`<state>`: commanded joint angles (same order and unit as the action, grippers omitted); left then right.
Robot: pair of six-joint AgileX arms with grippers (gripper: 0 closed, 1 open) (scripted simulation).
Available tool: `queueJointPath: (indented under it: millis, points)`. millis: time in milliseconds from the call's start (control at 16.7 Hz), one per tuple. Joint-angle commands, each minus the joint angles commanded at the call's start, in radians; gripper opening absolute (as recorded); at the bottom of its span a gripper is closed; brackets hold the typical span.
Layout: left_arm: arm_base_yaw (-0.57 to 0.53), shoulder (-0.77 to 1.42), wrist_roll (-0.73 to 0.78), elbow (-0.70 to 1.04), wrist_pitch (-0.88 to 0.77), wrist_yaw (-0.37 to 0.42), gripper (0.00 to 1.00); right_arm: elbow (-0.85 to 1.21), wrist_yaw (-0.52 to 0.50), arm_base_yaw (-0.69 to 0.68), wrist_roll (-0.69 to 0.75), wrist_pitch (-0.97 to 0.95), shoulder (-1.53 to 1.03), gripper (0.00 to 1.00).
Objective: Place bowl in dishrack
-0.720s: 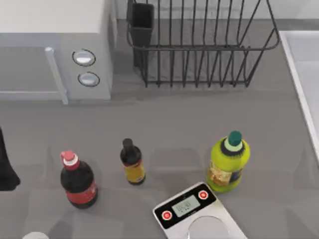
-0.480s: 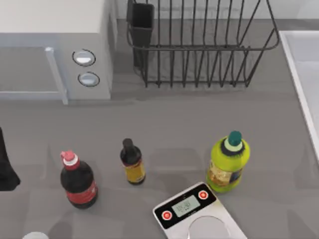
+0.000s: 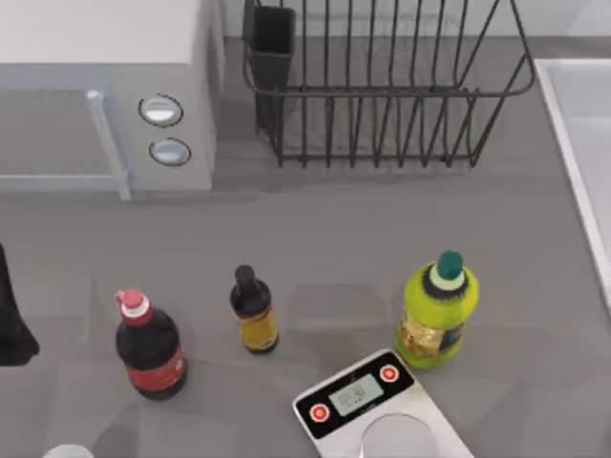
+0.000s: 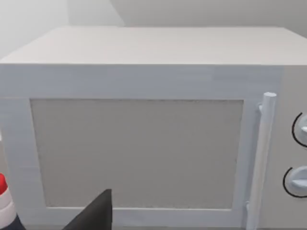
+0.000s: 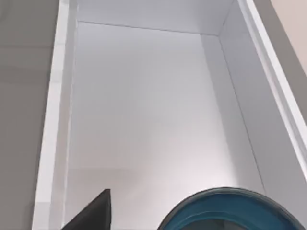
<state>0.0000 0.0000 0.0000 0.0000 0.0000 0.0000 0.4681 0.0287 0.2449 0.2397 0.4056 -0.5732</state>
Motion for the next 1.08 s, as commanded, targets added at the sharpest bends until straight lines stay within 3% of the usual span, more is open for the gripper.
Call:
queueJointPath:
  millis: [600,1080]
  points:
    - [0.0,0.0,0.0,0.0,0.0,0.0,1.0,0.632,0.038,0.338,0.328,0.57,-0.874,1.0]
    - [0.0,0.0,0.0,0.0,0.0,0.0,1.0,0.794,0.046,0.418,0.408,0.694,-1.062,1.0]
